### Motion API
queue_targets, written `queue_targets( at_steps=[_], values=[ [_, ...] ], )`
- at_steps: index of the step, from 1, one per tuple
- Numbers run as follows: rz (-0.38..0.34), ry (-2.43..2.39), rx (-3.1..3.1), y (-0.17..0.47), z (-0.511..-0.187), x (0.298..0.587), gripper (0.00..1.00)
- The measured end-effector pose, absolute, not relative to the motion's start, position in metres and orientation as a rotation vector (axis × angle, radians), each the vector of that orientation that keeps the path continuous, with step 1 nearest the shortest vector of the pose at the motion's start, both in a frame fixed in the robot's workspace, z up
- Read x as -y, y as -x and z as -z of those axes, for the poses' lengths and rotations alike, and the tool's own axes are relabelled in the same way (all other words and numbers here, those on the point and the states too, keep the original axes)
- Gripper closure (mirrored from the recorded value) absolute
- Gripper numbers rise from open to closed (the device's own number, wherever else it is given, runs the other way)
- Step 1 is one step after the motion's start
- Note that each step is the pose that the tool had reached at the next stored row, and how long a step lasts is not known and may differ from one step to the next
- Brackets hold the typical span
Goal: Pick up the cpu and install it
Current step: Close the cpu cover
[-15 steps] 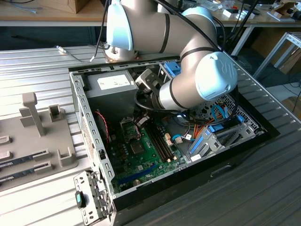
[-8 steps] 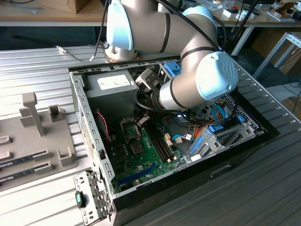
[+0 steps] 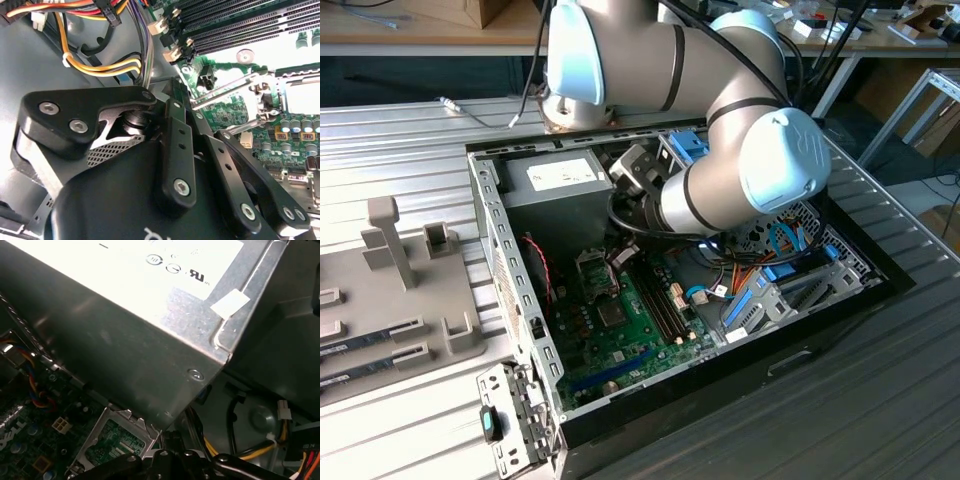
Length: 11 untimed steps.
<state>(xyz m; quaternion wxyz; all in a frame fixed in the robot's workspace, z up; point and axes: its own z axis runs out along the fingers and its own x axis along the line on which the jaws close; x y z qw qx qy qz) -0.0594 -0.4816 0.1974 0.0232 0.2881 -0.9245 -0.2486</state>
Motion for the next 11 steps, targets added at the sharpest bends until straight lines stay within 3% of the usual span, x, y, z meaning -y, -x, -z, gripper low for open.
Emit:
queue_targets(
  at_steps=[11],
  values=[
    [0.788, -0.893, 2.860, 0.0593, -0.1993, 0.4873, 0.89]
  ],
)
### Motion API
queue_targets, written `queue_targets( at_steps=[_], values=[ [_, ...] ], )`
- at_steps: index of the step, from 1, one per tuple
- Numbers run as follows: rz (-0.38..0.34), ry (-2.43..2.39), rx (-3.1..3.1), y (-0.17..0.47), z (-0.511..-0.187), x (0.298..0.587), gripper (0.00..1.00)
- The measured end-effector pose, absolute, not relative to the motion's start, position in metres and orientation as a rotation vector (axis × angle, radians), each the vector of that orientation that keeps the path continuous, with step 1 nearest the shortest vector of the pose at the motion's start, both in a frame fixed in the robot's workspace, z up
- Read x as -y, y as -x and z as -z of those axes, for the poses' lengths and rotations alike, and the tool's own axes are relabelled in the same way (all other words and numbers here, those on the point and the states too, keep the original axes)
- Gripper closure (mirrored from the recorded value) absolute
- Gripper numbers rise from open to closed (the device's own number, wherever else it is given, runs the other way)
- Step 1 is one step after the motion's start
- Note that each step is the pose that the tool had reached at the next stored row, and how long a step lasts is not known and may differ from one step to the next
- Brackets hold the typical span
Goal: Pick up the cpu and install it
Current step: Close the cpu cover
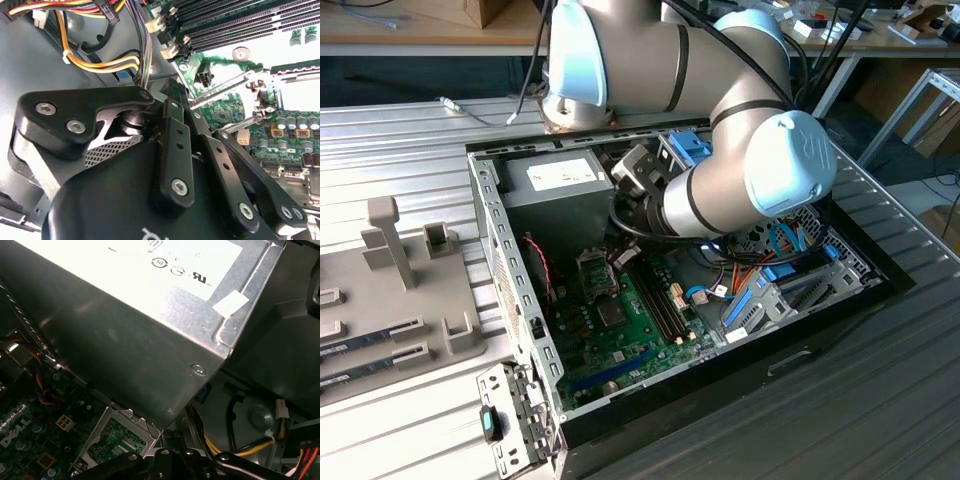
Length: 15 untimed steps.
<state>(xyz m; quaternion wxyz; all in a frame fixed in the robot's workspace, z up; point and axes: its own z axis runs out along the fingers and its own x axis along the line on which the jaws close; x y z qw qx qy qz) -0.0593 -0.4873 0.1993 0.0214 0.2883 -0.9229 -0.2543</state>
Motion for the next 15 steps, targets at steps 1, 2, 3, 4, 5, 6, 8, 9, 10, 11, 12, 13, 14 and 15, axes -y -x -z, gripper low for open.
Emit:
queue_targets(
  at_steps=[1, 2, 3, 4, 5, 6, 8, 9, 10, 11, 12, 13, 14, 15],
  values=[
    [0.789, -0.893, 2.860, 0.0593, -0.1994, 0.4880, 0.89],
    [0.789, -0.893, 2.860, 0.0593, -0.1995, 0.4889, 0.89],
    [0.789, -0.893, 2.860, 0.0594, -0.1997, 0.4895, 0.89],
    [0.789, -0.893, 2.860, 0.0593, -0.2000, 0.4905, 0.89],
    [0.789, -0.893, 2.860, 0.0593, -0.2007, 0.4918, 0.89],
    [0.789, -0.893, 2.860, 0.0594, -0.2012, 0.4926, 0.89],
    [0.789, -0.893, 2.860, 0.0593, -0.2019, 0.4935, 0.89],
    [0.789, -0.893, 2.860, 0.0594, -0.2025, 0.4942, 0.89],
    [0.789, -0.893, 2.860, 0.0594, -0.2030, 0.4948, 0.89],
    [0.789, -0.893, 2.860, 0.0593, -0.2033, 0.4950, 0.89],
    [0.789, -0.893, 2.860, 0.0593, -0.2036, 0.4953, 0.89],
    [0.789, -0.893, 2.861, 0.0594, -0.2040, 0.4956, 0.89],
    [0.789, -0.893, 2.861, 0.0594, -0.2043, 0.4958, 0.89],
    [0.788, -0.893, 2.861, 0.0593, -0.2054, 0.4966, 0.89]
  ],
)
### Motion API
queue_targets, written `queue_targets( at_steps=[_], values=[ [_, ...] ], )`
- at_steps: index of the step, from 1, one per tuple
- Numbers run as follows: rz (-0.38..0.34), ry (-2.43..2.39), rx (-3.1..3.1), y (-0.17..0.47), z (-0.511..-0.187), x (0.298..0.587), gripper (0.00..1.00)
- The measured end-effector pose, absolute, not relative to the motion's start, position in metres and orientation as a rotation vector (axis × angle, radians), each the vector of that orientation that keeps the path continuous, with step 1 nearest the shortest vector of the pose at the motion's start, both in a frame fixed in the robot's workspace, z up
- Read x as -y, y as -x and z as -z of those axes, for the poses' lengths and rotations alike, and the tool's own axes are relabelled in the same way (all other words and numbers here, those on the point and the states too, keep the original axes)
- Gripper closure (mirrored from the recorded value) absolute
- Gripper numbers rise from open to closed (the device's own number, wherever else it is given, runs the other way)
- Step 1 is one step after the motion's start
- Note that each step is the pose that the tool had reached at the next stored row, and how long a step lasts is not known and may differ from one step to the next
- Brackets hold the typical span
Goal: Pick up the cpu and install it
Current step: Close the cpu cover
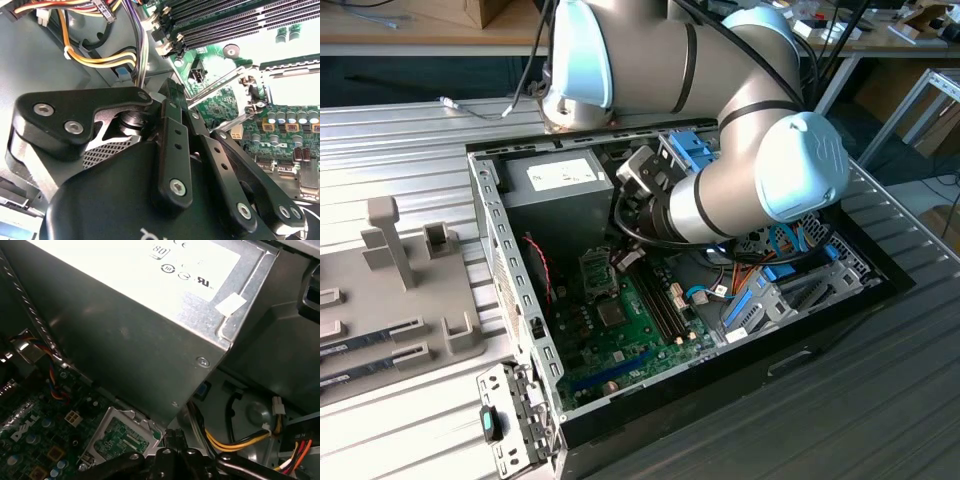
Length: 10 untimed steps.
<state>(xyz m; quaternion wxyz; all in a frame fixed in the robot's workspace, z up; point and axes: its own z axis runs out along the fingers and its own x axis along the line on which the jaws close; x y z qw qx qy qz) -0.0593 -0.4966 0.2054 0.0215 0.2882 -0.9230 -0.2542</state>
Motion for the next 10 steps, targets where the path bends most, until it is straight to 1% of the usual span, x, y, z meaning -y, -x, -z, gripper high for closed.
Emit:
queue_targets(
  at_steps=[10],
  values=[
    [0.783, -0.893, 2.861, 0.0593, -0.2119, 0.4991, 0.89]
  ],
)
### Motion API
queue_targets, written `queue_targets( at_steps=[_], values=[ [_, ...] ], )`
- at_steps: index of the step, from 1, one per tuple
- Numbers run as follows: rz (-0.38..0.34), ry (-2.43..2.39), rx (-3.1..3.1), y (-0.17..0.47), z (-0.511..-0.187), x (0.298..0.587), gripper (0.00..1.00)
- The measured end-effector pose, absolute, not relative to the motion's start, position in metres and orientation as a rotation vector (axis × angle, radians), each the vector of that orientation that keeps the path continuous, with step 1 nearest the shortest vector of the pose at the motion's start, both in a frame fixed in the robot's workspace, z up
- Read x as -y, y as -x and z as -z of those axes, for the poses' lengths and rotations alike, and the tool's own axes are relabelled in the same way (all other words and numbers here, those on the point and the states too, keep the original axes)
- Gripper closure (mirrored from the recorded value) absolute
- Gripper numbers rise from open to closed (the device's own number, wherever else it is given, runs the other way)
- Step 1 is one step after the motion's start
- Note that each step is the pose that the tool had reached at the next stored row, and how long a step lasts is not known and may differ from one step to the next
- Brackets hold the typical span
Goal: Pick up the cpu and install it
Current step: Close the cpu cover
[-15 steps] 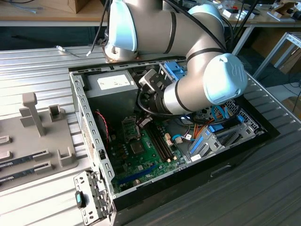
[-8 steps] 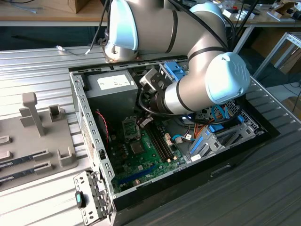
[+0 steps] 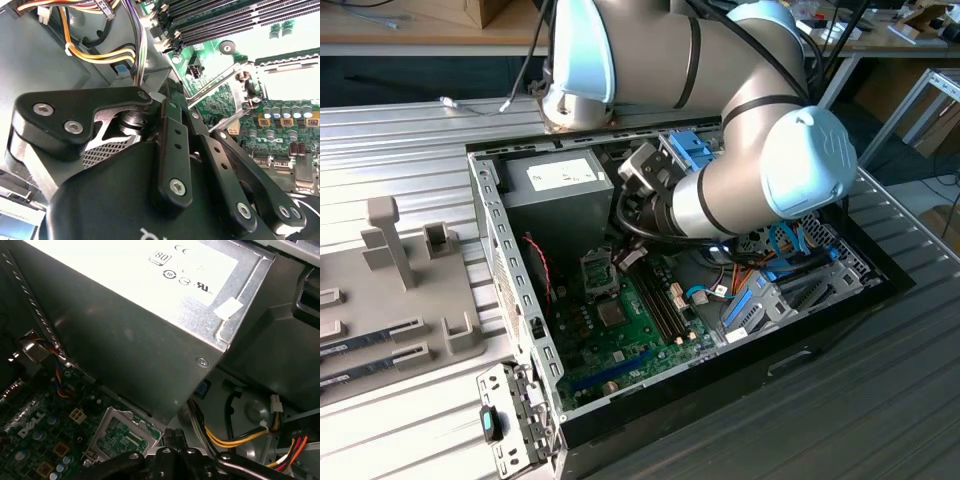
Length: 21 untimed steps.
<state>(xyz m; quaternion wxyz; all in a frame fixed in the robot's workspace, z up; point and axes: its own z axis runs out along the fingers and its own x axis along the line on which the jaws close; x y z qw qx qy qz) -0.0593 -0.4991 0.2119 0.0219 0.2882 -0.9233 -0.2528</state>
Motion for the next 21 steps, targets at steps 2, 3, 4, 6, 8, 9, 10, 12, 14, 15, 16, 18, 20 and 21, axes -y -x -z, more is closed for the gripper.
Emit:
queue_targets(
  at_steps=[2, 3, 4, 6, 8, 9, 10, 12, 14, 15, 16, 18, 20, 21],
  values=[
    [0.782, -0.893, 2.861, 0.059, -0.214, 0.500, 0.89],
    [0.782, -0.893, 2.861, 0.059, -0.214, 0.500, 0.89],
    [0.781, -0.893, 2.861, 0.059, -0.215, 0.500, 0.89],
    [0.779, -0.893, 2.861, 0.059, -0.218, 0.500, 0.89],
    [0.779, -0.893, 2.861, 0.059, -0.220, 0.501, 0.89],
    [0.779, -0.893, 2.861, 0.059, -0.221, 0.501, 0.89],
    [0.779, -0.893, 2.861, 0.059, -0.222, 0.500, 0.89],
    [0.779, -0.893, 2.861, 0.059, -0.224, 0.500, 0.89],
    [0.779, -0.893, 2.861, 0.059, -0.224, 0.501, 0.89],
    [0.779, -0.893, 2.861, 0.059, -0.224, 0.501, 0.89],
    [0.778, -0.893, 2.861, 0.059, -0.225, 0.501, 0.89],
    [0.779, -0.894, 2.861, 0.059, -0.227, 0.501, 0.89],
    [0.779, -0.904, 2.856, 0.059, -0.227, 0.501, 0.89],
    [0.778, -0.911, 2.852, 0.059, -0.227, 0.501, 0.89]
  ],
)
